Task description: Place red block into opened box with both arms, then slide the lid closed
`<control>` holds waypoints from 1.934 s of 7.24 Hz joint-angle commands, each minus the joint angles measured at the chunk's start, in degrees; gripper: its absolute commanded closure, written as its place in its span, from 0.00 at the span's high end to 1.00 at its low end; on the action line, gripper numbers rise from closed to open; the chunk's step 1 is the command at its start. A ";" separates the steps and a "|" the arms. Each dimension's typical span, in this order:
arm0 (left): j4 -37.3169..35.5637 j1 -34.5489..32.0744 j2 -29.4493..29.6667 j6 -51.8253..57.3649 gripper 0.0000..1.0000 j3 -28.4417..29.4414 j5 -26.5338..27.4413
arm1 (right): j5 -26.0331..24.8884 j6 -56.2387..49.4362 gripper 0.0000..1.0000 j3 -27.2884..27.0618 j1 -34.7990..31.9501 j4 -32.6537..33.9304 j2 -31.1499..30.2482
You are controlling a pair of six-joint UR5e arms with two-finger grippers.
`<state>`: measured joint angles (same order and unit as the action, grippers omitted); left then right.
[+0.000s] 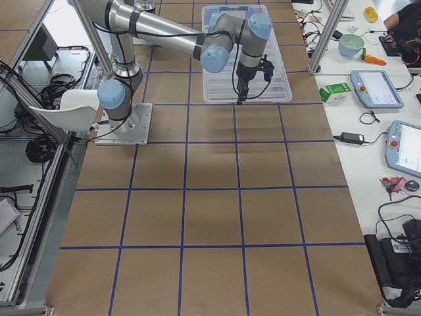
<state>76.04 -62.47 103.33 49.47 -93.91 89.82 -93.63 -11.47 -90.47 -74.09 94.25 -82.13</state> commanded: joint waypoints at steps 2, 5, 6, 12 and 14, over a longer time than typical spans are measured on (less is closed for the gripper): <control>-16.39 1.30 6.87 3.79 1.00 -6.36 -0.52 | 1.34 0.22 1.00 -0.05 -0.70 -2.05 -2.33; -19.06 1.30 12.06 0.65 1.00 -7.34 -0.70 | 1.43 0.22 1.00 -0.41 -1.83 -2.22 -2.24; -19.52 1.30 13.21 -0.68 1.00 -7.26 -0.70 | 1.25 0.31 1.00 -0.49 -3.06 -2.14 -2.24; -18.82 0.69 12.97 -3.32 0.00 -5.94 -0.18 | 4.15 3.63 1.00 0.03 -4.56 -6.87 -5.30; -4.49 0.07 7.19 -3.41 0.00 0.61 -0.35 | 3.46 3.74 1.00 -0.31 -4.74 -8.89 -8.20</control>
<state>63.13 -61.93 114.09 46.14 -97.45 89.47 -89.88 -8.04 -90.56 -78.70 86.62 -88.56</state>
